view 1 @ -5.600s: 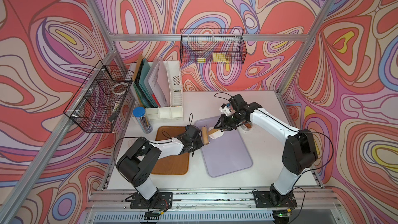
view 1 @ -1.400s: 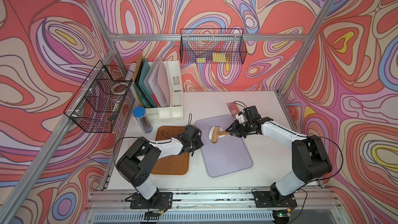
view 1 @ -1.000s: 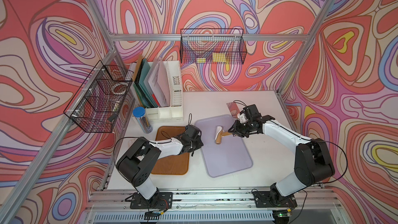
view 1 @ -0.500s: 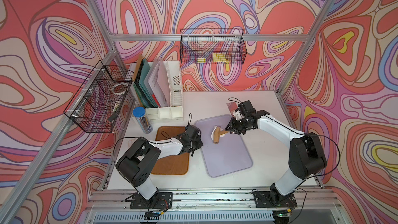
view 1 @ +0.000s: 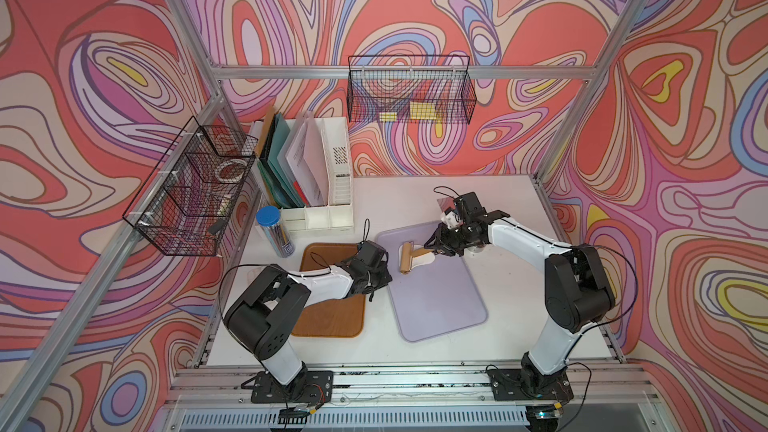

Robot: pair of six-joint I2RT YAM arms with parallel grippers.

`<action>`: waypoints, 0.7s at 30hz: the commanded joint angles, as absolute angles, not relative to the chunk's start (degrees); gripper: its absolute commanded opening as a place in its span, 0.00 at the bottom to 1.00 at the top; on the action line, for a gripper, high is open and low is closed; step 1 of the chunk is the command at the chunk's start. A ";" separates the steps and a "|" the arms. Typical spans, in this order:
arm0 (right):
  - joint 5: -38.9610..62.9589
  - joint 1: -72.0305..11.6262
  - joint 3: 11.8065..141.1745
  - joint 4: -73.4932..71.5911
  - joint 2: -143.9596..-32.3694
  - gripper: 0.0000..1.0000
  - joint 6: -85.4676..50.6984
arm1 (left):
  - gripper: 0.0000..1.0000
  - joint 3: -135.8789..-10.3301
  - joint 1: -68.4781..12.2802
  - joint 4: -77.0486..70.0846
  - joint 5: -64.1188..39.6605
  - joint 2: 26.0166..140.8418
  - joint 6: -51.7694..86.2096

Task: Roll out the dumpling wrappers from the dough
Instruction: Flatten out the dough on the work surface.

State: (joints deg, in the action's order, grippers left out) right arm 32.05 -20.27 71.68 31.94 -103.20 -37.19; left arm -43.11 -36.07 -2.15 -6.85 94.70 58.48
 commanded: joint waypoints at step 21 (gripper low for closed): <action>31.82 -23.01 75.91 18.69 -107.20 0.00 -38.11 | 0.00 -43.00 -36.96 2.09 -8.09 95.47 57.48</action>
